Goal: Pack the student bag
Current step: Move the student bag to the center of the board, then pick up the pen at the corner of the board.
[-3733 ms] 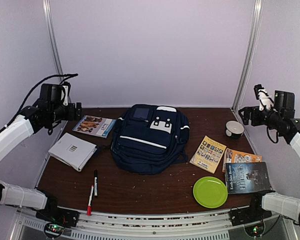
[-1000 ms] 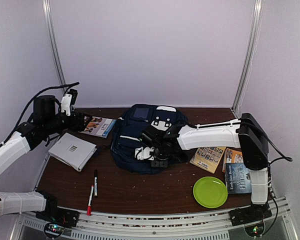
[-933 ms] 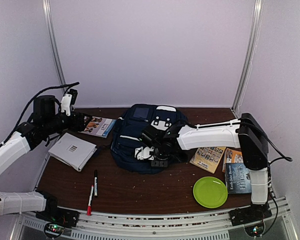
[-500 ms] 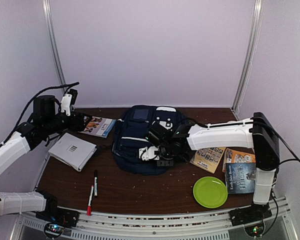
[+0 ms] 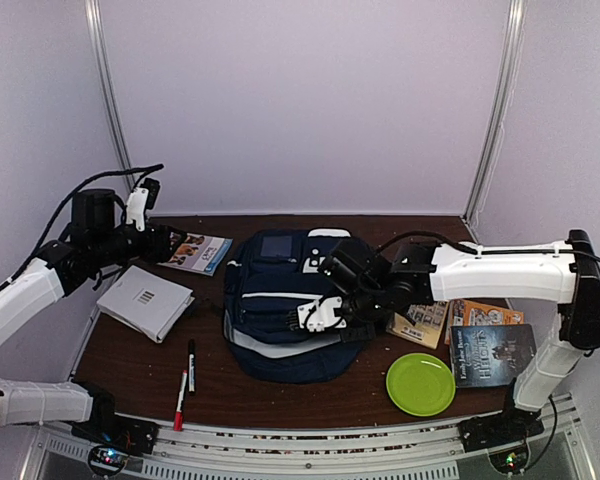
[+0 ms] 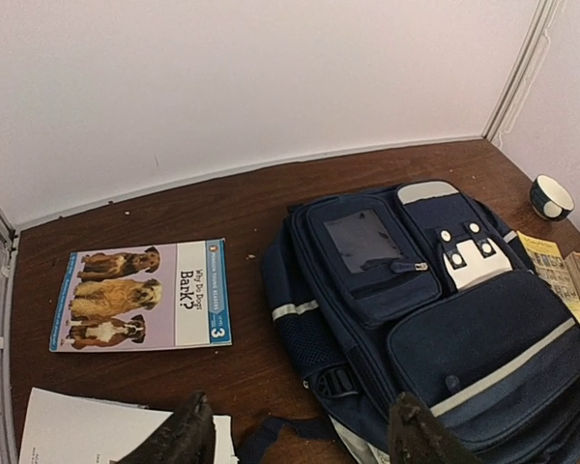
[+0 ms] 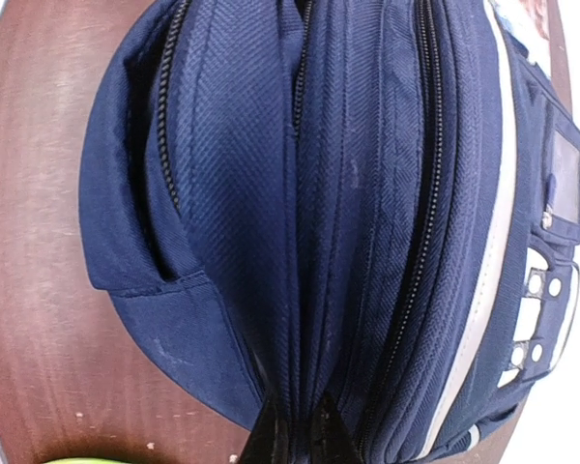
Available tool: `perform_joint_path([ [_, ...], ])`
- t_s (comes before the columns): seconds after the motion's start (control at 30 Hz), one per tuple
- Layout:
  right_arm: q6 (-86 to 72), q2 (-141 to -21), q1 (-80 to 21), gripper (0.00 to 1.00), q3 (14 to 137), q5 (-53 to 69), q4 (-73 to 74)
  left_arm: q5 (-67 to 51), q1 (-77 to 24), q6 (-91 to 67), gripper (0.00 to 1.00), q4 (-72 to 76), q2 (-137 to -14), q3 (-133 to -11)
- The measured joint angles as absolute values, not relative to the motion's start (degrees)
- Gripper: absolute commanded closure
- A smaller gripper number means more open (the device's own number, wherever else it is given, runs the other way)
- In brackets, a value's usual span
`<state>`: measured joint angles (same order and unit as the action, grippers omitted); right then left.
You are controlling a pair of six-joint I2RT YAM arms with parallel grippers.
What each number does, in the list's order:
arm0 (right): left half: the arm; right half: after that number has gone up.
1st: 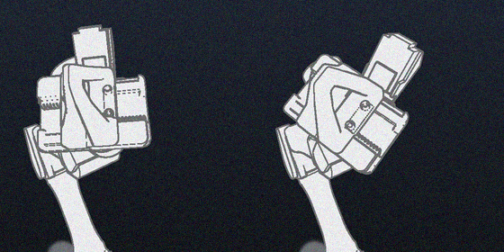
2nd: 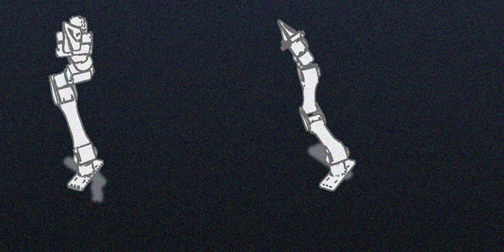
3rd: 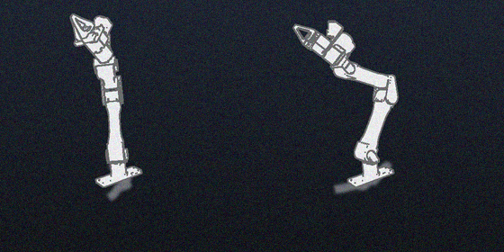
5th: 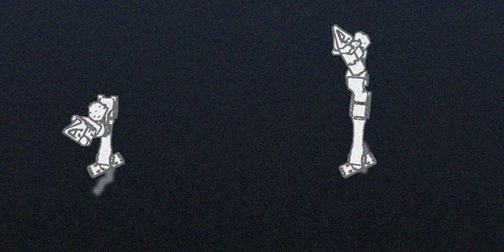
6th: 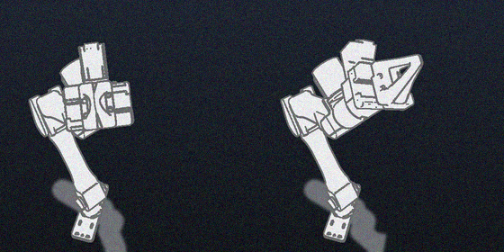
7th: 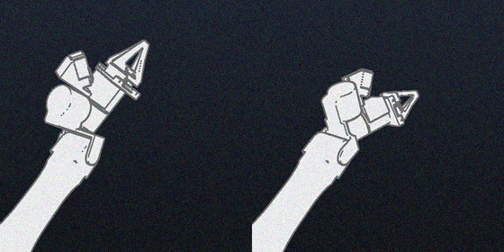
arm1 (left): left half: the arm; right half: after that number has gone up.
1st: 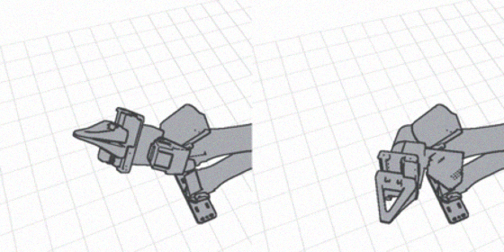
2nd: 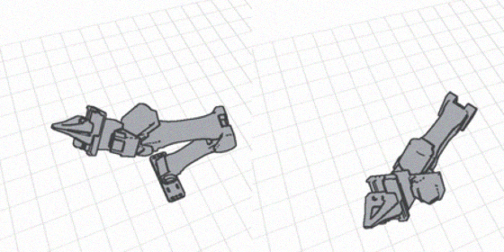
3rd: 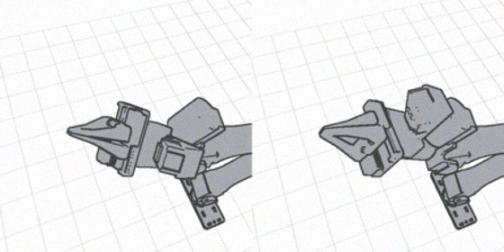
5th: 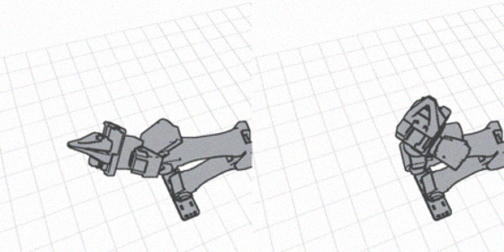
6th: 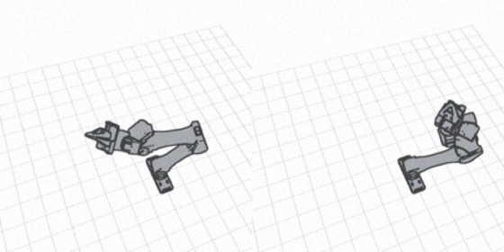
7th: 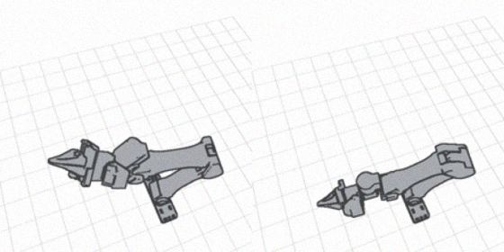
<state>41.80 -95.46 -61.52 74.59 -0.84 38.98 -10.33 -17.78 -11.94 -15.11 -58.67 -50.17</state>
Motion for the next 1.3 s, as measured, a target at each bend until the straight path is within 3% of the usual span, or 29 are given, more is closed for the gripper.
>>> perform_joint_path([
  [0.2,40.69,-94.11,-64.01,0.99,68.42,3.57,38.54,-10.22,-17.78,-11.94,0.37,-16.38,-59.59,-50.41],
  [0.27,40.27,-94.06,-64.27,0.91,67.31,4.73,38.50,-10.04,-17.78,-11.92,0.37,-16.67,-59.59,-50.43],
  [0.4,39.33,-93.97,-64.27,0.65,67.13,5.96,38.04,-9.13,-17.78,-11.92,0.37,-17.15,-59.66,-50.63],
  [0.5,38.61,-92.75,-64.29,0.57,67.18,6.09,37.82,-7.75,-17.78,-11.92,0.37,-17.74,-60.31,-51.24],
  [0.7,36.53,-82.04,-57.17,0.54,66.94,10.39,37.43,-3.77,-17.78,-11.90,0.38,-20.58,-63.90,-53.65],
  [1.07,18.46,-62.65,-19.97,0.50,49.10,29.15,22.65,2.13,-17.78,-18.24,0.54,-35.22,-68.14,-59.48],
  [1.3,15.66,-57.47,-14.70,0.50,45.15,32.53,18.09,0.86,-17.91,-23.73,0.60,-47.72,-67.53,-59.66],
])
